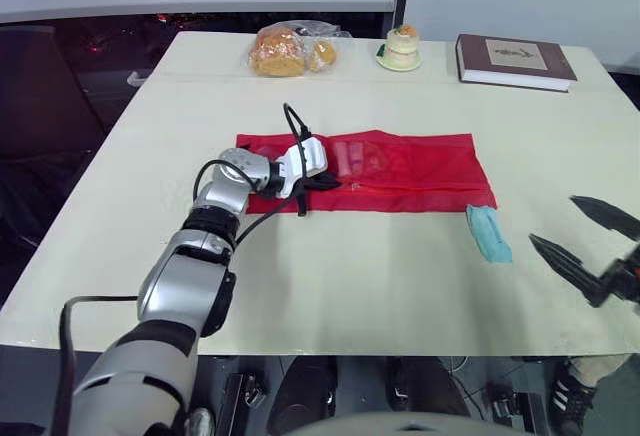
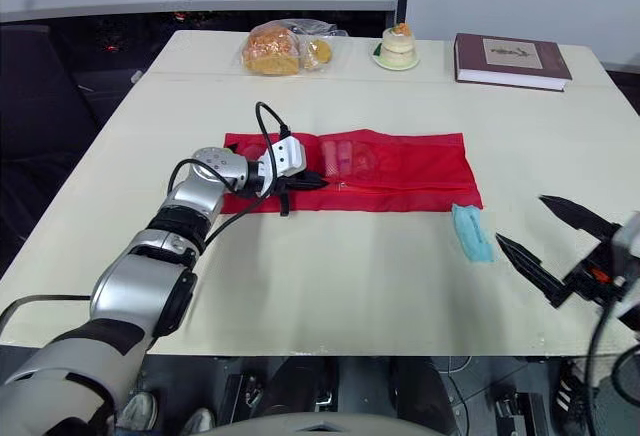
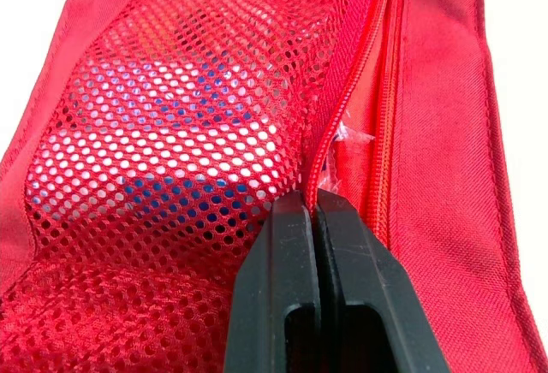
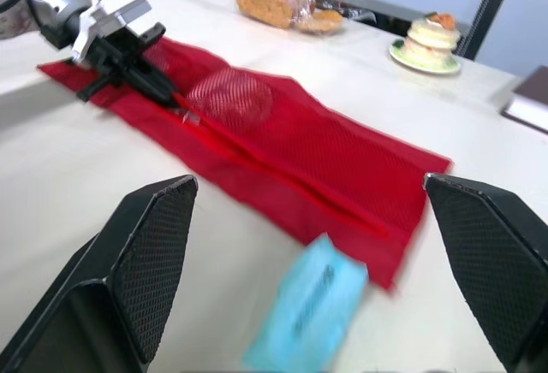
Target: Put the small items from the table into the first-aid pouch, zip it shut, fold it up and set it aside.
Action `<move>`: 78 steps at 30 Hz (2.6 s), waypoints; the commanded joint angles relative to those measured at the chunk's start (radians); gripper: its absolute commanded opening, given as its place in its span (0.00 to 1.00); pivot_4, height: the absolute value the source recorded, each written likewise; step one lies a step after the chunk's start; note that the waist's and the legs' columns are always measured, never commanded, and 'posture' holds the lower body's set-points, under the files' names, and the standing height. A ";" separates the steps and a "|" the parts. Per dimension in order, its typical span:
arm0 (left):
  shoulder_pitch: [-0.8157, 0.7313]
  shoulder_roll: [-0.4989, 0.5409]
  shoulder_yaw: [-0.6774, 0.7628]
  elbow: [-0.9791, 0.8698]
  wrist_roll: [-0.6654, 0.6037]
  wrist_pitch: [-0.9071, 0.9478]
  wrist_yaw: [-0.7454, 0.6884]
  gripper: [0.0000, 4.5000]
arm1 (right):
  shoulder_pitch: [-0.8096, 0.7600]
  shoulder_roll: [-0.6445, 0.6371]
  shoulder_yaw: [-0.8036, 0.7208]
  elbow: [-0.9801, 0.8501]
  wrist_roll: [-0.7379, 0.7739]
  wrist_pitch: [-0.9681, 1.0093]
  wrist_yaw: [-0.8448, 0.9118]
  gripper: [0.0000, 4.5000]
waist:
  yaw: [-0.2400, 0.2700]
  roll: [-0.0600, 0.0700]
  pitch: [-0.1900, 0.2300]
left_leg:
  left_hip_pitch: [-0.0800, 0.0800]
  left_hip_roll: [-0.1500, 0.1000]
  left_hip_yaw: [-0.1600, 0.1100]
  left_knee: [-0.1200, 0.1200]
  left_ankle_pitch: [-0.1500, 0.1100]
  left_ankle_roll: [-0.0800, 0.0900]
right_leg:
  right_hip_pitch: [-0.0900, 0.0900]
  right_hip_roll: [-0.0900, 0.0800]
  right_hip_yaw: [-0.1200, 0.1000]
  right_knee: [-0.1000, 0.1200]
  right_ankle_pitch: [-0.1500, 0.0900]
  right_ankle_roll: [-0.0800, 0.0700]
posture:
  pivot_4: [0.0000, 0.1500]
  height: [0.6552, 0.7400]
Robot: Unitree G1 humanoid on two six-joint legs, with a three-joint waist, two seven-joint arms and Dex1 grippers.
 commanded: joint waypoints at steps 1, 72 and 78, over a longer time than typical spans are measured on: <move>0.020 0.037 0.018 -0.025 -0.004 -0.001 -0.018 0.00 | 0.072 -0.017 -0.131 -0.064 0.103 -0.019 0.041 1.00 | -0.001 0.000 0.000 | 0.000 0.000 0.000 0.000 0.000 0.000 | 0.000 0.000 0.000 0.000 0.000 0.000 | 1.00 0.87; -0.239 -0.493 -0.003 0.250 0.149 0.052 0.525 0.28 | 0.234 0.065 0.067 -0.273 -0.008 -0.042 -0.329 1.00 | 0.026 -0.001 0.000 | -0.001 -0.002 0.000 0.001 -0.001 0.001 | 0.001 -0.001 0.000 -0.002 0.000 0.000 | 1.00 0.87; -0.235 -0.487 0.006 0.243 0.146 0.052 0.513 0.02 | 0.220 0.058 0.080 -0.262 -0.016 -0.039 -0.327 1.00 | 0.026 -0.001 0.000 | -0.001 -0.002 0.000 0.001 -0.001 0.001 | 0.001 -0.001 0.000 -0.002 0.000 0.000 | 1.00 0.87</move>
